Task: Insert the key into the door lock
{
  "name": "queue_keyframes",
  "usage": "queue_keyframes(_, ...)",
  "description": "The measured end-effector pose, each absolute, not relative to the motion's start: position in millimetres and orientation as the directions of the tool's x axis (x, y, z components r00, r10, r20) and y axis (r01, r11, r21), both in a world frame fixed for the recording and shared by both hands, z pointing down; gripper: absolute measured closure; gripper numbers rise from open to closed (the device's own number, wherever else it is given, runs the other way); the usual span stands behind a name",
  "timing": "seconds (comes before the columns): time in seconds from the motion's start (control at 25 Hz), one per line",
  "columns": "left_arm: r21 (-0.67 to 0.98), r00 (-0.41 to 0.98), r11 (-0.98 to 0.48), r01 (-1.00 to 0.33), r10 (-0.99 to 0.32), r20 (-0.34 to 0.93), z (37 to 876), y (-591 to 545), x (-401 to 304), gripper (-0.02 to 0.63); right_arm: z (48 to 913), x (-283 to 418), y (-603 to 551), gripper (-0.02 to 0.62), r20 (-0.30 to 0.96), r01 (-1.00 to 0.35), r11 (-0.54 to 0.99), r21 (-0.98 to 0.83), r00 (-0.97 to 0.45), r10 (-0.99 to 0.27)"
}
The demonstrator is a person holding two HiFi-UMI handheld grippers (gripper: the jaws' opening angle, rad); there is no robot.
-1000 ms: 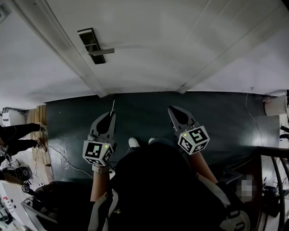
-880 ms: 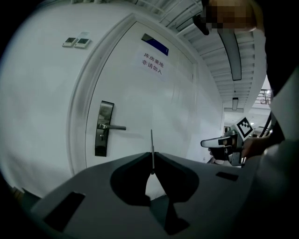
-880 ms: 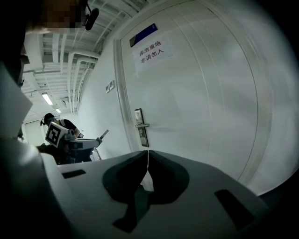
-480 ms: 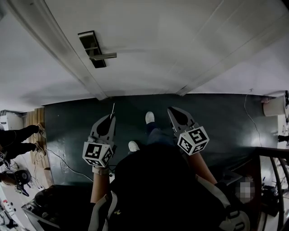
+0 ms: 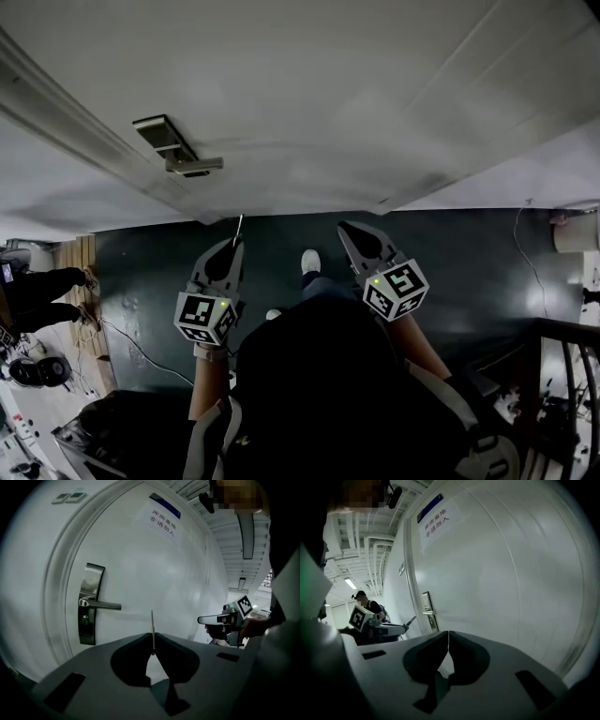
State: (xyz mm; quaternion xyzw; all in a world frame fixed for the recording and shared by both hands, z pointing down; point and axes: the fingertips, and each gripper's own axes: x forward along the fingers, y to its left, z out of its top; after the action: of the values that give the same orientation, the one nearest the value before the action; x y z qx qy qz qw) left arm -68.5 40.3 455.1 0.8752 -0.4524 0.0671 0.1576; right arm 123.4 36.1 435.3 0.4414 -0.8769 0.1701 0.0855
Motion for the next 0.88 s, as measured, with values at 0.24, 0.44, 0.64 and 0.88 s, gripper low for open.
queue_keyframes(0.24,0.211,0.532,-0.488,-0.847,-0.794,0.294,457.7,-6.3,-53.8,0.577,437.1,121.4,-15.7,0.580,0.301,-0.731,0.645,-0.222,-0.680,-0.668)
queue_keyframes(0.44,0.259,0.492,-0.427,-0.867,-0.816,0.303,460.1,-28.5,-45.2,0.577,433.5,119.8,-48.7,0.580,0.300,-0.643,0.737,-0.207,-0.759,-0.578)
queue_keyframes(0.64,0.354,0.450,-0.347,-0.868,-0.852,0.269,458.1,-39.5,-38.9,0.577,434.1,115.5,-70.1,0.579,0.311,-0.543,0.813,-0.210,-0.825,-0.471)
queue_keyframes(0.88,0.410,0.413,-0.275,-0.870,-0.859,0.302,474.4,-40.1,-42.2,0.577,441.8,96.0,-85.0,0.580,0.307,-0.426,0.879,-0.214,-0.884,-0.353)
